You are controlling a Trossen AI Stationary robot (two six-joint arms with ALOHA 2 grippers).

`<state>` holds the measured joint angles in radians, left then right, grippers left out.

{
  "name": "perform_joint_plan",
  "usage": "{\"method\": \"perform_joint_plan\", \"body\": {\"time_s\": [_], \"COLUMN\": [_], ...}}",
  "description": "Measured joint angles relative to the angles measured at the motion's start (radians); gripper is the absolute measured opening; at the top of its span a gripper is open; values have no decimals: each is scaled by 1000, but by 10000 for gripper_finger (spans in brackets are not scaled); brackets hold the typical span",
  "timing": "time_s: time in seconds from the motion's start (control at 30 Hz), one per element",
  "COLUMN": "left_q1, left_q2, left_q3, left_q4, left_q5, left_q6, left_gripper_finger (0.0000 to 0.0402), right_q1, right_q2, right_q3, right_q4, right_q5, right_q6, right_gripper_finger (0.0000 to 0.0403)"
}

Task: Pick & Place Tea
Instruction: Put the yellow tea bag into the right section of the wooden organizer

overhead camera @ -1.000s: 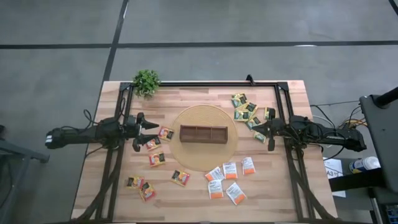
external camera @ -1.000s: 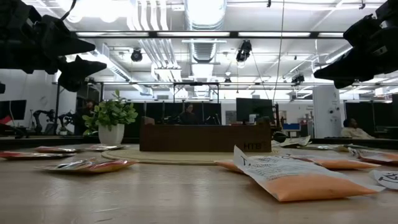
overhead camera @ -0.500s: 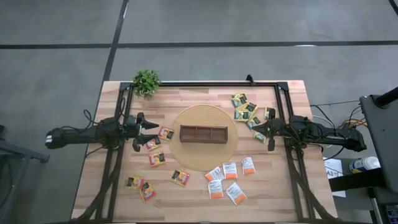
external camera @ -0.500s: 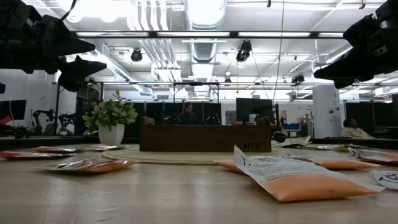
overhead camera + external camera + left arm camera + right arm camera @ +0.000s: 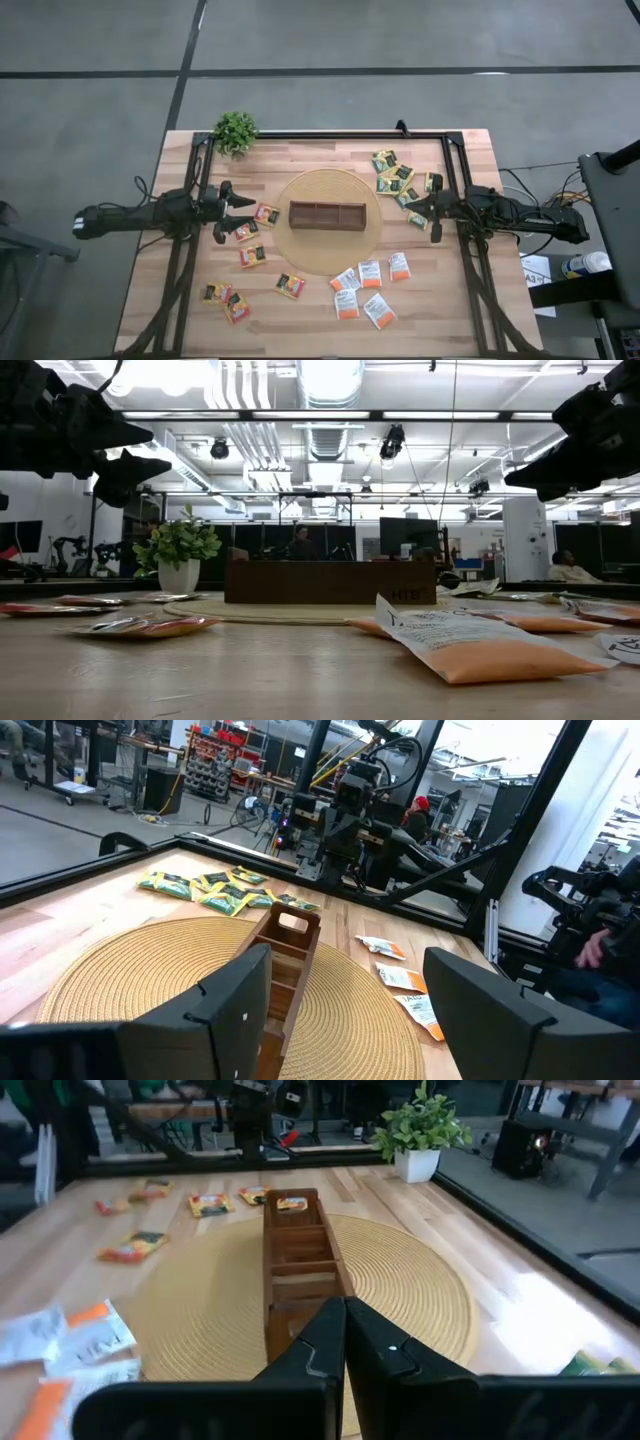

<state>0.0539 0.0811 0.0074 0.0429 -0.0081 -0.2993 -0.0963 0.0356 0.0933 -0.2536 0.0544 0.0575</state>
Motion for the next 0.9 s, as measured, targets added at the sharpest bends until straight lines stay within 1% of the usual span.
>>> {"method": "perform_joint_plan", "body": {"time_s": [0.07,0.17,0.27,0.33,0.43,0.5,0.6,0.73,0.83,0.9], "left_q1": [0,0,0,0,0,0,0,0,0,0], "left_q2": [0,0,0,0,0,0,0,0,0,0], "left_q3": [0,0,0,0,0,0,0,0,0,0], "left_q4": [0,0,0,0,0,0,0,0,0,0], "left_q5": [0,0,0,0,0,0,0,0,0,0], "left_q6": [0,0,0,0,0,0,0,0,0,0], "left_gripper_finger": [257,257,257,257,257,257,257,257,257,257], "right_q1": [0,0,0,0,0,0,0,0,0,0], "right_q2": [0,0,0,0,0,0,0,0,1,6], "right_q3": [0,0,0,0,0,0,0,0,0,0], "right_q4": [25,108,198,282,453,578,755,922,1045,1165], "right_q5": [0,0,0,2,12,29,28,28,28,28], "right_q6": [71,177,224,251,267,248,169,60,35,-15], "right_gripper_finger": [9,9,9,9,9,9,9,9,9,9]}}
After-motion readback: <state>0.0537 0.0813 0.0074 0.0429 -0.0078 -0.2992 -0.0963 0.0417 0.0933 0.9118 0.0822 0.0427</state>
